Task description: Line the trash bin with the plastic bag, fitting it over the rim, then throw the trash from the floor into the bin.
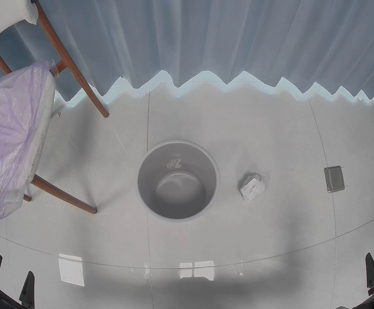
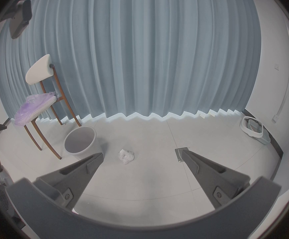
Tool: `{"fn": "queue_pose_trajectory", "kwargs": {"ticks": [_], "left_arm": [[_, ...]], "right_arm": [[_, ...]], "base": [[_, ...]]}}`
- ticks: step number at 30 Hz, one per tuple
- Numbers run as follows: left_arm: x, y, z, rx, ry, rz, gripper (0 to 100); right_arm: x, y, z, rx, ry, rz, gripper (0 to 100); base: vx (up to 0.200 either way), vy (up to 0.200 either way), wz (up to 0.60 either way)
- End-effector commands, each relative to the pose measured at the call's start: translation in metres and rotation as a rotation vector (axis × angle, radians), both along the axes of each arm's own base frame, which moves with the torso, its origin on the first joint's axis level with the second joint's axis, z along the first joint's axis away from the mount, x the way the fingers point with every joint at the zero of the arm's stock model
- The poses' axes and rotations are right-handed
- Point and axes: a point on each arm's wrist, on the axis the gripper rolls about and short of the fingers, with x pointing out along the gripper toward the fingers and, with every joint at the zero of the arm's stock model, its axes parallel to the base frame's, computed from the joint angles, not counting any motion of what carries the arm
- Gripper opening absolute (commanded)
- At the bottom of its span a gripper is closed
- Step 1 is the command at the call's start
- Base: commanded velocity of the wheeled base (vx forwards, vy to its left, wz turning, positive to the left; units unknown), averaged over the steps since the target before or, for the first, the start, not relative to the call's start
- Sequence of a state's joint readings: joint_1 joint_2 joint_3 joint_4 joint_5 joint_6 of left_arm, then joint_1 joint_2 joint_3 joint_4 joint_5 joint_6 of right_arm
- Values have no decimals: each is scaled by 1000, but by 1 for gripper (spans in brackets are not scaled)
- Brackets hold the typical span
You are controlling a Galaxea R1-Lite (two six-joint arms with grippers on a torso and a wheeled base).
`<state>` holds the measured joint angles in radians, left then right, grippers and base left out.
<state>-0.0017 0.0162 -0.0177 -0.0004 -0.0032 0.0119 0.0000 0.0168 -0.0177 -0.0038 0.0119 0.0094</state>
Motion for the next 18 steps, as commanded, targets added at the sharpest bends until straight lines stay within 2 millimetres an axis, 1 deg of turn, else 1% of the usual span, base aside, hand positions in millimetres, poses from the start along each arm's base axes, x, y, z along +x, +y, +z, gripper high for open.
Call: {"fn": "queue_pose_trajectory", "kwargs": {"ticks": [1, 6, 7, 11, 13, 14, 18], "left_arm": [[-2, -1, 14, 60, -185, -28, 100], [-4, -1, 22, 73, -236, -31, 100], [-7, -1, 29, 88, -252, -33, 100], [-13, -1, 41, 96, -239, -45, 100], [-13, -1, 41, 96, -239, -45, 100], [-14, -1, 54, 98, -208, -46, 100], [-7, -1, 72, 130, -168, -33, 100]], "right_arm": [[0, 0, -5, -2, 2, 0, 100], [0, 0, -5, -3, 2, 0, 100], [0, 0, -5, -3, 2, 0, 100], [0, 0, -5, -2, 0, 0, 100], [0, 0, -5, -2, 0, 0, 100], [0, 0, -5, -3, 2, 0, 100], [0, 0, -5, -3, 0, 0, 100]], "base": [[0, 0, 0], [0, 0, 0], [0, 0, 0], [0, 0, 0], [0, 0, 0], [0, 0, 0], [0, 0, 0]]}}
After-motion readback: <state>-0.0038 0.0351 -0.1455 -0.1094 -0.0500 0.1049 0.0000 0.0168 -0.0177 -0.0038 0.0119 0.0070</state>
